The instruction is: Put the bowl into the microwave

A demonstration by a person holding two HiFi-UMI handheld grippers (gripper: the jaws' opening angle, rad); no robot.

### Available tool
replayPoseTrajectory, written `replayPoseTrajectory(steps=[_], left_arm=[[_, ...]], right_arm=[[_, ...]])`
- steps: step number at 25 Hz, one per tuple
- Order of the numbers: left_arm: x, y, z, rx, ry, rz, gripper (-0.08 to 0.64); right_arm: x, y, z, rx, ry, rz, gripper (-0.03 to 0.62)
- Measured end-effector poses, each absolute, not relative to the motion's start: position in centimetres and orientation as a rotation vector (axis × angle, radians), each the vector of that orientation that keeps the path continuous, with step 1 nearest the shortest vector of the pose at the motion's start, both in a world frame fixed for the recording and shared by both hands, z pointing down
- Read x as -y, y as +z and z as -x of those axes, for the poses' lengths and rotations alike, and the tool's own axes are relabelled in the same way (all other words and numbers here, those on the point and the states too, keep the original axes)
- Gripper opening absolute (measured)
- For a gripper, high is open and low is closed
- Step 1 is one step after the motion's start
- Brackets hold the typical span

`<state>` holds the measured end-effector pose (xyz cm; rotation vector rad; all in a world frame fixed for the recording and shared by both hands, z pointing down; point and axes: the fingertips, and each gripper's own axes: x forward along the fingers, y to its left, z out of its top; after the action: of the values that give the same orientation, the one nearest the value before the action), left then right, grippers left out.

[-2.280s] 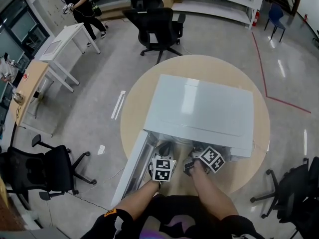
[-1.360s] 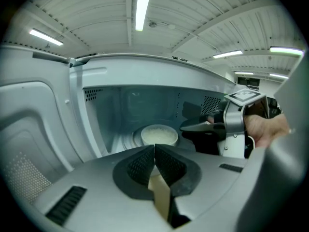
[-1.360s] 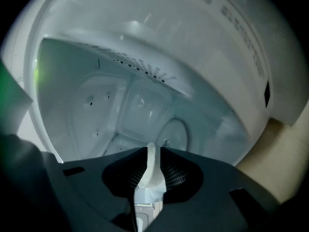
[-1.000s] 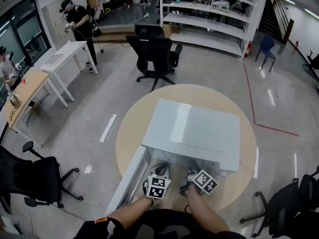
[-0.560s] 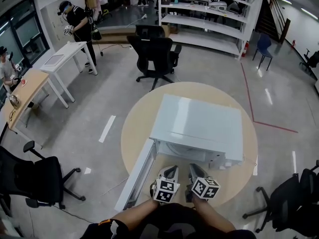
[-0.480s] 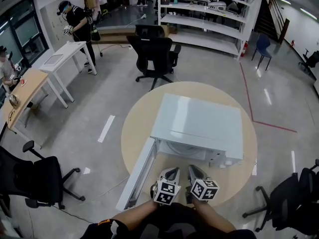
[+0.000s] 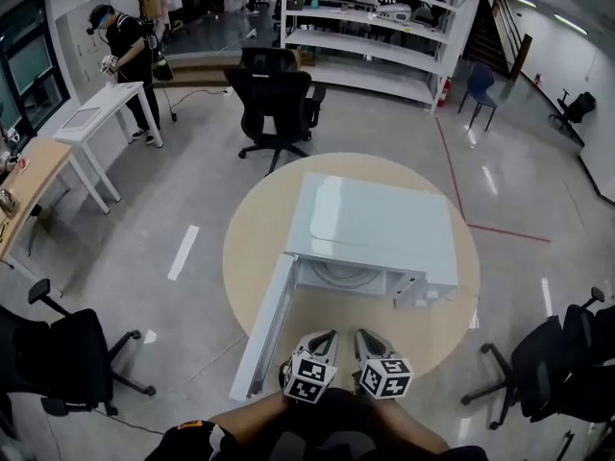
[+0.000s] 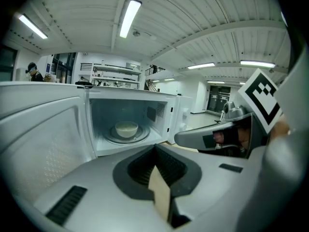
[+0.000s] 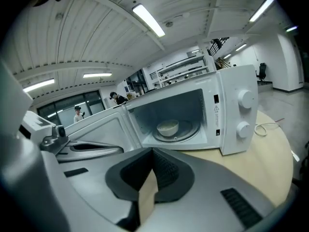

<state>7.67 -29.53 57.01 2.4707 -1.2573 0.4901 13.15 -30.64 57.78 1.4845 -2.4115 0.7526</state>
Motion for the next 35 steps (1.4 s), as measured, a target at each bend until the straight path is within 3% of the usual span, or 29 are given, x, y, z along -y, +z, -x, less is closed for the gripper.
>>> replayPoseTrajectory(steps=[35], left_arm=[[24.5,55.9,-5.5,1.265,0.375,-2.498,0.048]], right_arm=[[24.4,57.1,-12.1,2.343,0.569,-1.531,0.017]])
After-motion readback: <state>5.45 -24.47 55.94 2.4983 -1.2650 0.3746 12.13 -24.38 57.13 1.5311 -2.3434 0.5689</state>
